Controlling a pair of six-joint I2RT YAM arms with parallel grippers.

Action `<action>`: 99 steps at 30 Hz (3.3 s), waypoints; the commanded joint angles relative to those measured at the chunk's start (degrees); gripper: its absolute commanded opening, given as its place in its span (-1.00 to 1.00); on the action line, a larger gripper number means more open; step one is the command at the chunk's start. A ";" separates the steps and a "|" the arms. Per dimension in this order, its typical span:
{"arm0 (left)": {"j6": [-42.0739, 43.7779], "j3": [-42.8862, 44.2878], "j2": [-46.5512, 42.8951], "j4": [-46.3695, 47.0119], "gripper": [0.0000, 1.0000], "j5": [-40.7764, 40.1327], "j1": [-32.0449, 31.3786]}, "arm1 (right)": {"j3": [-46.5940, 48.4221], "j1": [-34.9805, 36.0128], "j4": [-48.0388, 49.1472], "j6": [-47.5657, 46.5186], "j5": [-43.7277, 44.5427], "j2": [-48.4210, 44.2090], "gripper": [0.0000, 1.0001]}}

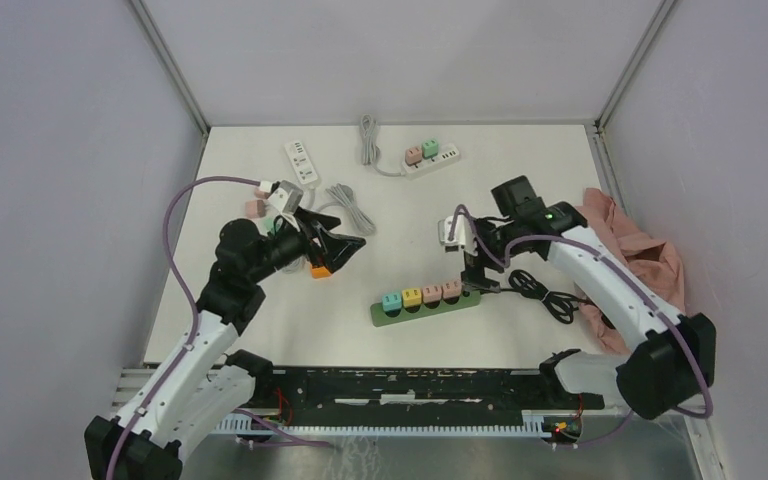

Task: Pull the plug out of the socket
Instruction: Remove the plug from the socket.

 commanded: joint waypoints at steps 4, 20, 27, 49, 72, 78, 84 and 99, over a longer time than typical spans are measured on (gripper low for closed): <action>-24.01 -13.19 -2.22 30.15 0.98 3.79 -0.67 | 0.02 -4.71 5.97 8.97 -26.49 -8.62 0.99; 19.70 -28.60 0.02 39.83 0.99 -7.97 -22.86 | -3.71 -7.88 1.70 -5.61 -25.25 -0.25 0.99; 24.91 -29.60 5.47 40.71 0.99 -6.84 -22.63 | -3.94 -8.07 2.07 -5.35 -23.18 1.43 0.99; 26.06 -18.22 31.80 41.66 0.40 3.23 -21.37 | -9.42 -4.79 12.54 0.61 -17.38 1.58 0.99; 31.79 -14.42 35.89 31.74 -0.21 -2.96 -25.10 | -10.86 2.76 16.46 -2.87 -5.53 6.06 0.02; 31.77 -13.81 36.23 29.90 -0.91 -3.26 -25.23 | -10.14 4.09 15.59 -3.93 -4.90 6.85 -0.51; 31.37 -13.59 36.69 29.53 -0.94 -3.81 -25.63 | -10.01 5.39 15.23 -3.04 -9.99 6.50 -1.00; 31.63 -16.41 36.40 31.73 -0.94 -5.53 -25.68 | -12.62 1.83 8.21 -16.34 -6.72 5.49 -1.00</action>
